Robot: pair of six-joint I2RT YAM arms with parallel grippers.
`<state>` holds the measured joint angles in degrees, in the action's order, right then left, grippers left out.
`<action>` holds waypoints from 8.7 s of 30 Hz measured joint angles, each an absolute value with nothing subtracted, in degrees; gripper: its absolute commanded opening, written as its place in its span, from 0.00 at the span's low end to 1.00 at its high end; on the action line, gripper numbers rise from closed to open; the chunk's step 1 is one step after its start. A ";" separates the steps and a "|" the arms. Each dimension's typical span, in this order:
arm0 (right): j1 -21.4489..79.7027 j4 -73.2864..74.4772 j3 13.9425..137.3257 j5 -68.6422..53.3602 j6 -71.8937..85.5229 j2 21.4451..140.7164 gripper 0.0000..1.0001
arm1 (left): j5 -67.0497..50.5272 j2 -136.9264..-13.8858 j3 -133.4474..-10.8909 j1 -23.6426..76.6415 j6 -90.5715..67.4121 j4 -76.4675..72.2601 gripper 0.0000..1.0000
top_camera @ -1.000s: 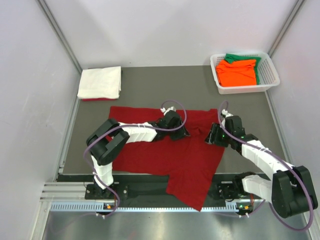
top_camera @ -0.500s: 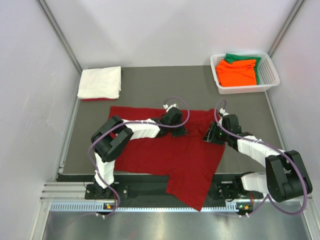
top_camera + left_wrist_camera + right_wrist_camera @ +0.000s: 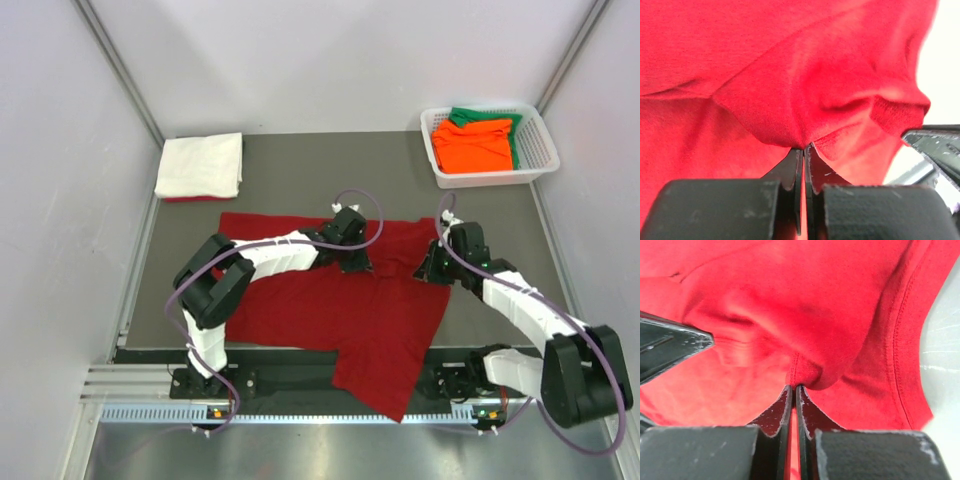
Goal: Fold and stack the t-shirts
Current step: Fold the tshirt
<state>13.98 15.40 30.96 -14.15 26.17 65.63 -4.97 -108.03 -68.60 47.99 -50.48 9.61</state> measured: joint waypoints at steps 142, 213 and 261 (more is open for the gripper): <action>3.22 16.45 70.83 7.81 15.20 108.40 0.00 | -8.58 -117.91 -82.74 -2.98 -19.44 19.64 0.28; 17.96 46.41 60.73 -5.93 22.52 79.26 0.73 | -0.43 -75.83 -42.76 -6.07 -47.29 57.17 0.25; 18.02 54.72 44.23 -13.69 29.30 65.08 0.70 | 7.35 -82.54 -42.37 -6.61 -55.46 59.33 0.33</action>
<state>18.02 54.72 44.23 -13.69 29.30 65.08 7.35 -82.54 -42.37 -6.61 -55.46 59.33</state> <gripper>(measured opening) 0.709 0.373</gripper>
